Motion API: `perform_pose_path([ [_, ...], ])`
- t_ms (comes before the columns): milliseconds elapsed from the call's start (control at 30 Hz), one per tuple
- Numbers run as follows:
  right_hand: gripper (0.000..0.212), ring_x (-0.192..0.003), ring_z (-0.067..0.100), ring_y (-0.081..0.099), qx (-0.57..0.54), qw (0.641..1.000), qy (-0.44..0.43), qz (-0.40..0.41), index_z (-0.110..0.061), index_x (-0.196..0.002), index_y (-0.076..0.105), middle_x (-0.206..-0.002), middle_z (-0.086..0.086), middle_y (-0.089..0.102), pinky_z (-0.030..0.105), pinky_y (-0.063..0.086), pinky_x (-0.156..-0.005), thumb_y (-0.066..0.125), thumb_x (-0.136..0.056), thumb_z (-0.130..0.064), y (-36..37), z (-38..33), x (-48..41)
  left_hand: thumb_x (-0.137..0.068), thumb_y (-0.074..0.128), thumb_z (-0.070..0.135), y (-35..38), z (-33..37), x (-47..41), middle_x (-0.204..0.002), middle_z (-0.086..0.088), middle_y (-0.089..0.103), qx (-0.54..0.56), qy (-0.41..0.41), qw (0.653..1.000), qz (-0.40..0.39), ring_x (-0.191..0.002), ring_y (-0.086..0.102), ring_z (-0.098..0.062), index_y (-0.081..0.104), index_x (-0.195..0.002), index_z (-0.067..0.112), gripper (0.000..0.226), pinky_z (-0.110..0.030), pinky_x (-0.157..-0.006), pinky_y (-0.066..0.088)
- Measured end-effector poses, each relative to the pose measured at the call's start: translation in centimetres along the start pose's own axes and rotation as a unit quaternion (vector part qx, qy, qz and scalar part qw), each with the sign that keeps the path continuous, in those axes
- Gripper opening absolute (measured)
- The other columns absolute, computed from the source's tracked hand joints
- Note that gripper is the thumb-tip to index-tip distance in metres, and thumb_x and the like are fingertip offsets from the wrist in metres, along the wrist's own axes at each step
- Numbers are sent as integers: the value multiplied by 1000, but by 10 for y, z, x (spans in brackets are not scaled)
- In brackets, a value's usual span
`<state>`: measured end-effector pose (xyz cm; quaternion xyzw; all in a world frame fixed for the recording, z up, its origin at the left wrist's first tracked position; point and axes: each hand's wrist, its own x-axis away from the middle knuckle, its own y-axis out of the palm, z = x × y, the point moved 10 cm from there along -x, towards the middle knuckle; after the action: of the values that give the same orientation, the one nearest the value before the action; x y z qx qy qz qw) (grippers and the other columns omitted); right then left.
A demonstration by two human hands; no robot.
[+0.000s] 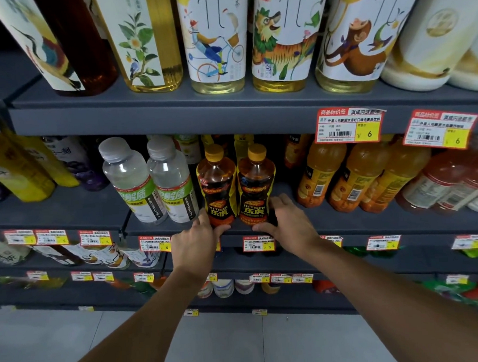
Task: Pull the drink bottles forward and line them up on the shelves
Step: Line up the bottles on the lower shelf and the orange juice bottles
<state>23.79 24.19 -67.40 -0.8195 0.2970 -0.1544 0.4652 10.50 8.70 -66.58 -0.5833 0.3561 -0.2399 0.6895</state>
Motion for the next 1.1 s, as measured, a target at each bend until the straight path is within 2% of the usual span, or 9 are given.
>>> perform_pose_path([
  [267, 64, -110, 28, 57, 3, 1000, -13, -3, -16, -132, 50, -119, 2, 49, 36, 46, -85, 73, -85, -53, -1, -2, -1, -92, 35, 67, 2, -3, -4, -96, -5, 74, 50, 1, 999, 3, -80, 73, -29, 53, -124, 12, 66, -31, -53, 39],
  [733, 64, -110, 32, 58, 14, 1000, -8, -15, -13, -133, 47, -124, 5, 47, 42, 50, -88, 70, -88, -52, 0, -7, 2, -96, 37, 64, -3, -1, -2, -95, -4, 73, 45, -12, 999, -8, -82, 72, -25, 49, -123, 13, 59, -31, -55, 42],
  [867, 62, -112, 32, 57, 1, 1000, 8, -24, -14, -134, 47, -125, 7, 46, 43, 50, -92, 71, -88, -48, 0, -8, 3, -96, 41, 65, -5, -2, -4, -90, -3, 72, 45, -31, 998, -30, -79, 70, -22, 52, -109, 15, 52, -29, -55, 43],
  [933, 64, -114, 31, 57, -12, 1000, 15, -18, -15, -136, 47, -126, 7, 46, 42, 50, -92, 73, -87, -46, -3, -9, 7, -93, 46, 66, -8, -6, 0, -85, 0, 70, 98, -66, 992, -37, -75, 68, -20, 55, -101, 17, 50, -31, -59, 51],
  [1000, 64, -115, 28, 57, -30, 999, 30, 4, -16, -139, 45, -128, 6, 47, 41, 51, -93, 73, -88, -43, -9, -7, 14, -89, 56, 66, -15, -13, 10, -76, 10, 65, 224, -132, 965, -13, -67, 63, -12, 53, -95, 23, 44, -34, -59, 54],
  [1033, 62, -116, 27, 57, -33, 998, 39, 22, -16, -140, 45, -130, 6, 47, 41, 52, -92, 71, -90, -43, -13, -5, 20, -87, 60, 65, -19, -14, 18, -72, 14, 61, 274, -161, 948, 7, -63, 59, -6, 49, -93, 26, 41, -32, -55, 50],
  [1100, 53, -113, 27, 58, -24, 996, 58, 61, -17, -138, 47, -132, 5, 48, 42, 54, -88, 63, -95, -42, -25, 4, 34, -85, 65, 61, -26, -3, 29, -67, 15, 56, 313, -157, 936, 30, -59, 51, 2, 41, -88, 28, 41, -27, -48, 38],
])
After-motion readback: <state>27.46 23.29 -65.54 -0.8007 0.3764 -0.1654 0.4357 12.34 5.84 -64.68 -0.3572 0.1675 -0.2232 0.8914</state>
